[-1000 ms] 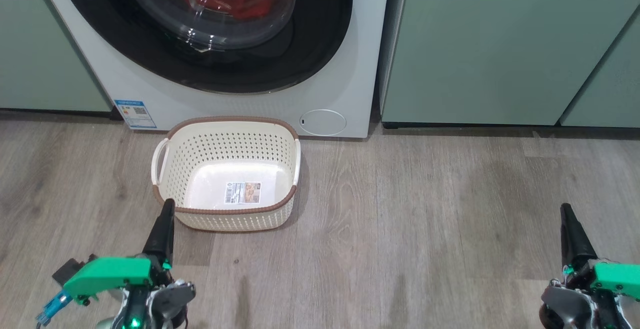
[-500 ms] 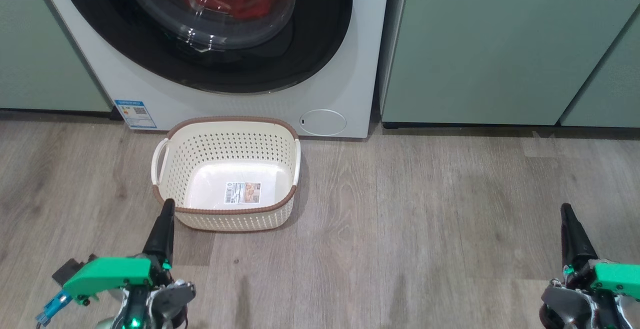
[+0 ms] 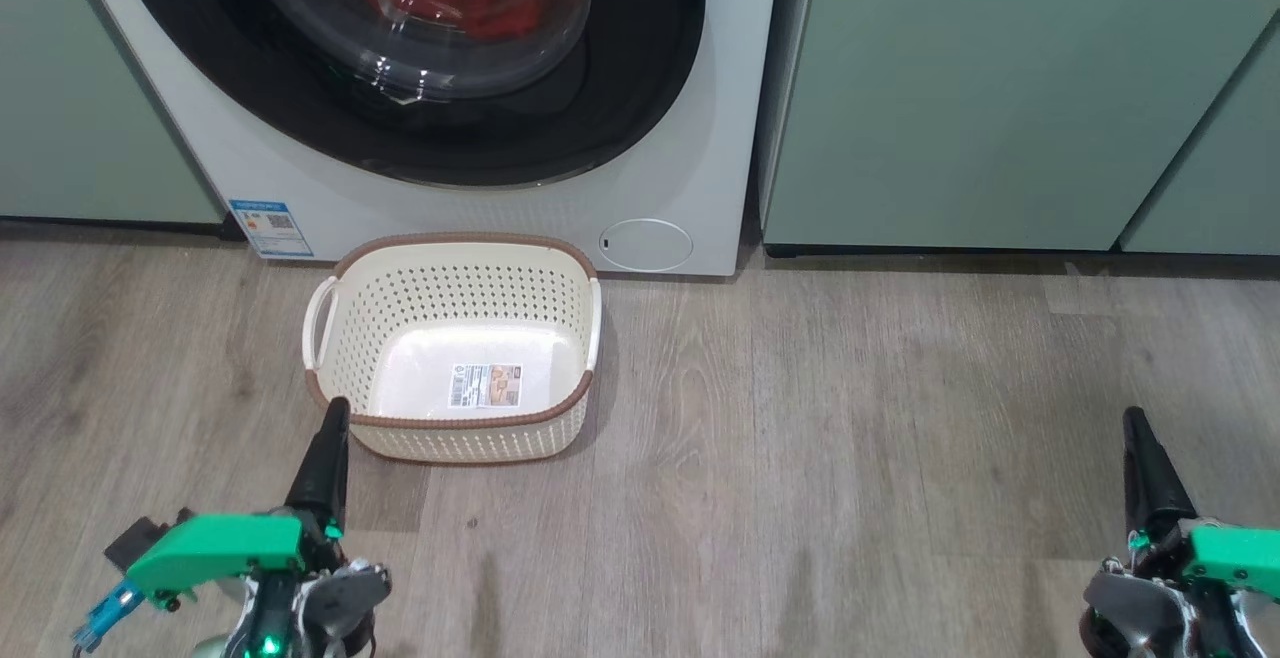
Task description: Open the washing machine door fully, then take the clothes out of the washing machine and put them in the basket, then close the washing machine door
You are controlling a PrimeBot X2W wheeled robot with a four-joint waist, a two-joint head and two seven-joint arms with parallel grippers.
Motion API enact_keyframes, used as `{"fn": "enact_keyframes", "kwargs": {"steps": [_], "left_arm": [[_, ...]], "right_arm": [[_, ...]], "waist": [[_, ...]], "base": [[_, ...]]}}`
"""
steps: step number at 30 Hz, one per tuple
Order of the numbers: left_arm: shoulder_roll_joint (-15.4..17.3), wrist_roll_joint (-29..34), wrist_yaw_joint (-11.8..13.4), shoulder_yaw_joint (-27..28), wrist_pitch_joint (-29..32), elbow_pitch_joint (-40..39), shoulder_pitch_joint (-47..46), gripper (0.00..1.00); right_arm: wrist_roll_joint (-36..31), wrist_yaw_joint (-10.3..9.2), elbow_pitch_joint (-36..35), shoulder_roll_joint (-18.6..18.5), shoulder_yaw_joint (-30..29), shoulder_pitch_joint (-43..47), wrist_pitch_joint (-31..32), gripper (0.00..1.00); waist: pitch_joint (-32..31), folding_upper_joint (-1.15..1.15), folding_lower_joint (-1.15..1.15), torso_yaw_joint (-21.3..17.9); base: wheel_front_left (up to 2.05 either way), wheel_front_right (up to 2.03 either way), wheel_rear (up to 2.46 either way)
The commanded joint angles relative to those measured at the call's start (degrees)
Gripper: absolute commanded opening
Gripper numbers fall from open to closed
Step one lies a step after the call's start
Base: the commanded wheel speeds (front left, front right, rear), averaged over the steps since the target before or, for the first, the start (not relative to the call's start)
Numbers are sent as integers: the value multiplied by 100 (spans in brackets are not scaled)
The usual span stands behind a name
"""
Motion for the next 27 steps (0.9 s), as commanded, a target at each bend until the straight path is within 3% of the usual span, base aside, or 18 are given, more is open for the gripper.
{"fn": "enact_keyframes", "kwargs": {"steps": [1, 4, 5, 10, 27], "left_arm": [[82, -2, 3, 188, 39, -199, -302, 0], [82, -2, 3, 188, 39, -199, -302, 0], [1, 2, 0, 2, -2, -1, -1, 100], [-64, 22, 0, -14, -19, 362, 236, 100], [-45, 882, 2, 102, -306, 173, 125, 100]], "right_arm": [[-46, -4, -211, -23, 112, -264, 50, 0], [-47, -4, -211, -22, 111, -264, 51, 0], [0, 0, -1, 0, -1, -1, 7, 100], [-2, 0, 366, 65, 21, 145, -11, 100], [-558, -1, 169, 56, 216, 31, -296, 100]], "waist": [[0, 0, 0, 0], [0, 0, 0, 0], [0, 0, 0, 0], [5, 0, 0, 1], [33, 0, 0, 10]], "base": [[0, 0, 0], [0, 0, 0], [0, 0, 0], [0, 0, 0], [0, 0, 0]]}}
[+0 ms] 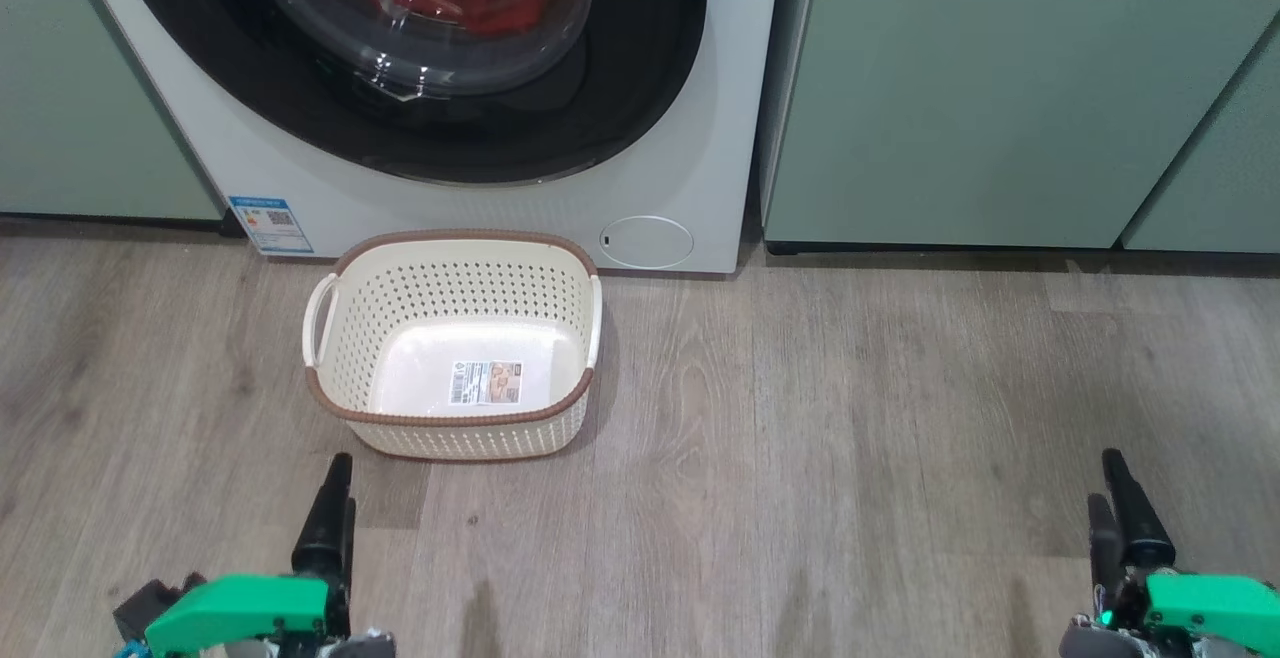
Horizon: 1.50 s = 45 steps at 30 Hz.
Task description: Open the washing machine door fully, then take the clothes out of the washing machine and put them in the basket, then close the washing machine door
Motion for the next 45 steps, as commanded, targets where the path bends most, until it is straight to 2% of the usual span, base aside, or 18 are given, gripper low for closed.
{"fn": "enact_keyframes", "kwargs": {"steps": [1, 27, 45], "left_arm": [[31, 235, 6, 91, -59, -260, -294, 100], [64, 2538, 520, -211, -481, -783, -379, 100], [253, 3894, 979, -452, -784, -984, -459, 100]], "right_arm": [[-198, -1, -248, -42, 50, -272, -70, 100], [-2805, -2, -709, -56, 293, -412, -487, 100], [-4446, -2, -785, -66, 449, -506, -787, 100]], "waist": [[5, 0, 0, 4], [37, 0, 0, 57], [25, 0, 0, 67]], "base": [[0, 0, 0], [0, 0, 0], [0, 0, 0]]}}
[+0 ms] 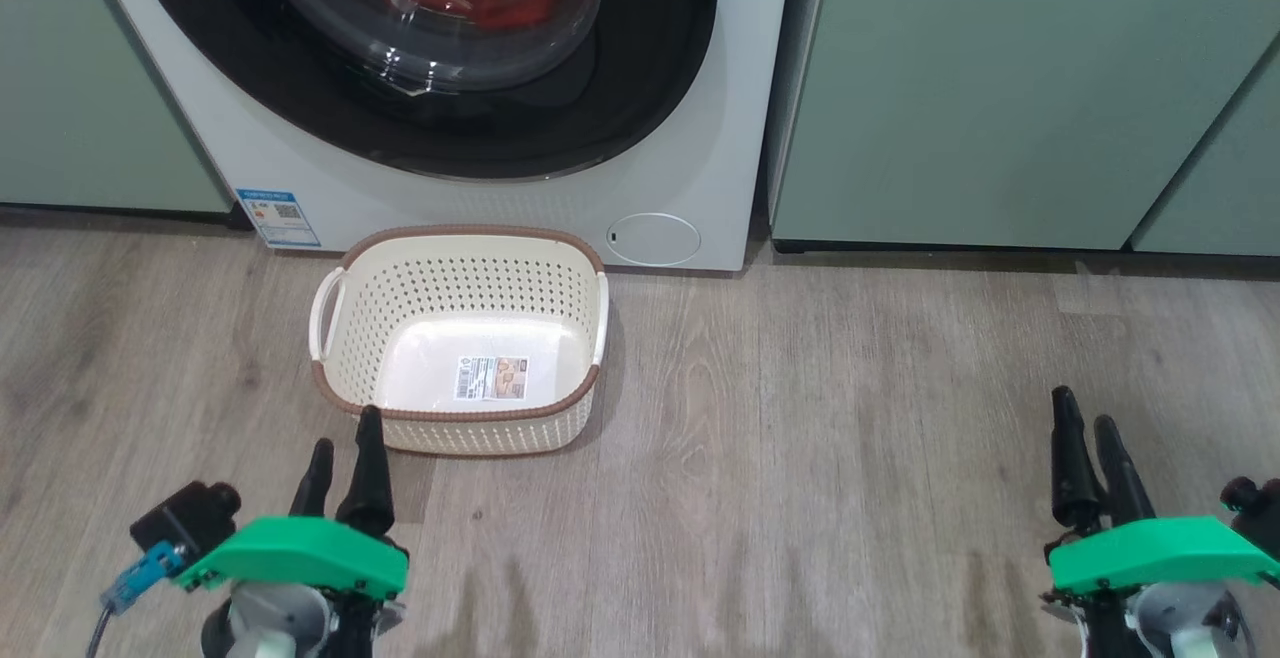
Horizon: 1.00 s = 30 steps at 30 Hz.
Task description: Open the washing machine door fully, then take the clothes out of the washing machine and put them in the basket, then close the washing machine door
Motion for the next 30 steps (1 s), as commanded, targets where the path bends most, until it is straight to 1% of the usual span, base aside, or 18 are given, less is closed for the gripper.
{"fn": "enact_keyframes", "kwargs": {"steps": [1, 16, 30], "left_arm": [[92, 206, 40, 64, -86, -240, -336, 100], [268, 1266, 383, -137, -339, -390, -430, 100], [381, 2243, 568, -320, -575, -480, -500, 100]], "right_arm": [[-218, -2, -234, -66, 94, -321, -97, 100], [-1348, -3, -214, -75, 173, -399, -348, 100], [-2327, -3, -243, -83, 263, -476, -581, 100]], "waist": [[1, 0, 0, 2], [-1, 0, 0, 18], [-19, 0, 0, 53]], "base": [[0, 0, 0], [0, 0, 0], [0, 0, 0]]}}
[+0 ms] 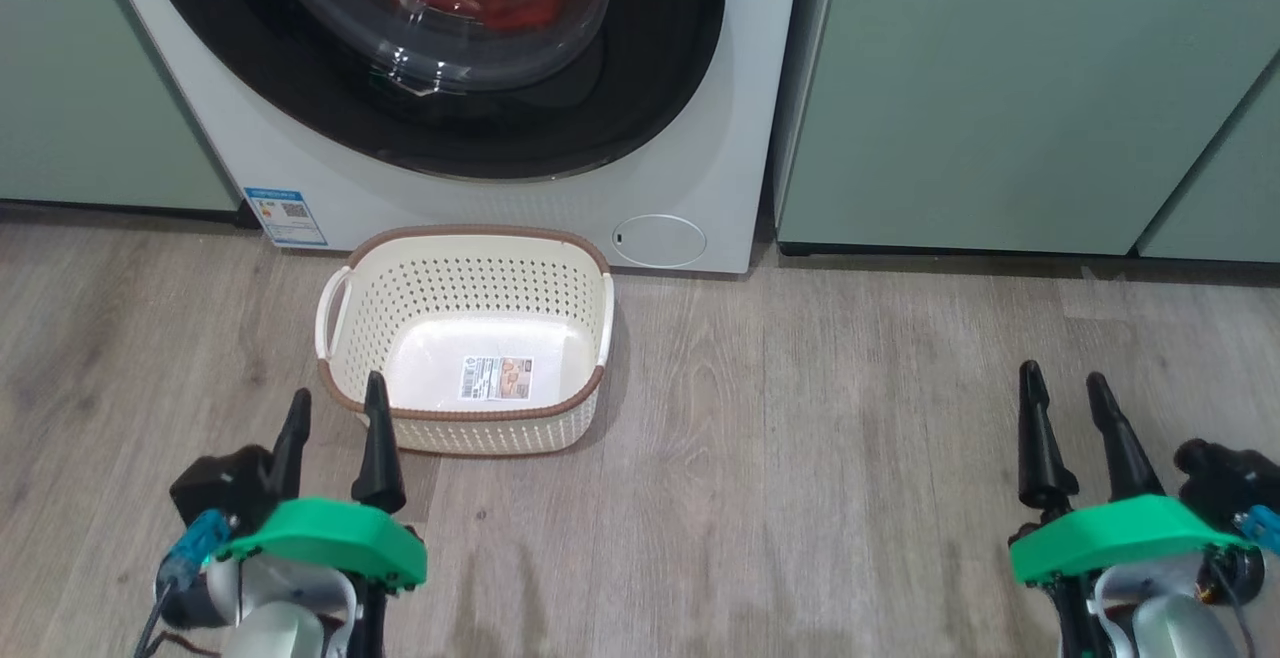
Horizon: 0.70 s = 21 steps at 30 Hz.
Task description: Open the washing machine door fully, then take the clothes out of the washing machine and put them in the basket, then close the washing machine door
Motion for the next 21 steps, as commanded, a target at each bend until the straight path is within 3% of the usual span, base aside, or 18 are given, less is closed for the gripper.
{"fn": "enact_keyframes", "kwargs": {"steps": [1, 21], "left_arm": [[105, 205, 53, 100, -92, -230, -356, 100], [48, 1499, -29, 234, -429, 33, -465, 100]], "right_arm": [[-195, -3, -228, -79, 106, -297, -102, 100], [-996, -4, -61, -90, 125, -391, -436, 100]], "waist": [[2, 0, 0, 4], [5, 0, 0, 33]], "base": [[0, 0, 0], [0, 0, 0]]}}
